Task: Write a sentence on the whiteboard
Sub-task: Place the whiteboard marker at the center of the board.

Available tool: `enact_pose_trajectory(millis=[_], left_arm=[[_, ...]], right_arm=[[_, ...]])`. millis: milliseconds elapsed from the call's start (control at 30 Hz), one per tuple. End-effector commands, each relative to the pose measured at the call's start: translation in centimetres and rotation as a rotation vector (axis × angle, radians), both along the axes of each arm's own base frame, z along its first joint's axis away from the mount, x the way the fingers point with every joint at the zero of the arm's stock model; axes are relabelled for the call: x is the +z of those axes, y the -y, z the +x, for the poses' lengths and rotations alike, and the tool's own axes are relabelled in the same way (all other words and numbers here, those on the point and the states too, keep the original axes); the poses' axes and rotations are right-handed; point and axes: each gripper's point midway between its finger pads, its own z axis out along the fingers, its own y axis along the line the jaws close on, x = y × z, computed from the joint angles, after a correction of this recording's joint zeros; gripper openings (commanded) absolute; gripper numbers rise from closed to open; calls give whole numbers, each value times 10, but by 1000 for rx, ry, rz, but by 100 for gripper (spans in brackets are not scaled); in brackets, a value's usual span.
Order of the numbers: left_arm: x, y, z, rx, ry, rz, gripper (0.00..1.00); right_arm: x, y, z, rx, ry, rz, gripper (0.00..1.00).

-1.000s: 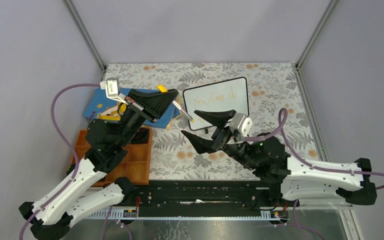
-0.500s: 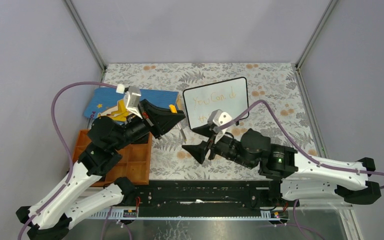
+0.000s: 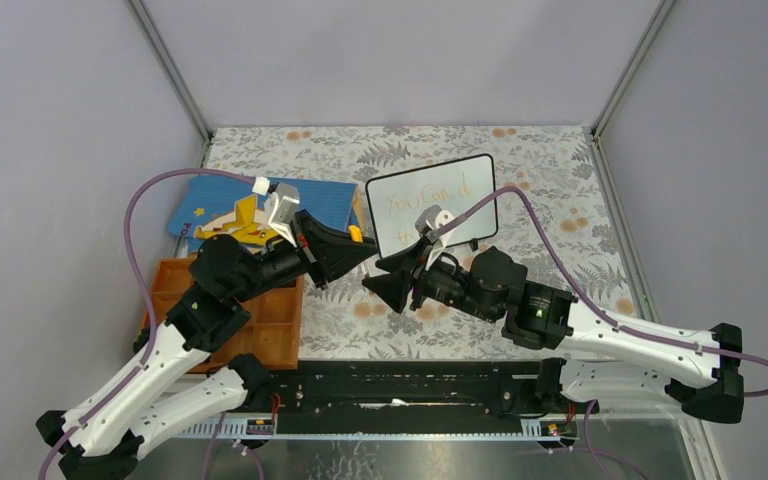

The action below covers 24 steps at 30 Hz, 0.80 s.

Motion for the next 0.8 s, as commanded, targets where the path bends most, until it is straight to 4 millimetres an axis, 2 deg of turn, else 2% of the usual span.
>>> enact_pose_trajectory(millis=[0,367,767], left_arm=[[11,0,-7,-29,26,-46,0],[4,2,-4,-25,-1,-48,0],[0,4,-2,-25,-11,-47,0]], right_arm=[[40,-7,-11,83,5,170,54],[36,-13,-7,76,-40,206,49],[28,-20,-1,80,-78,213,35]])
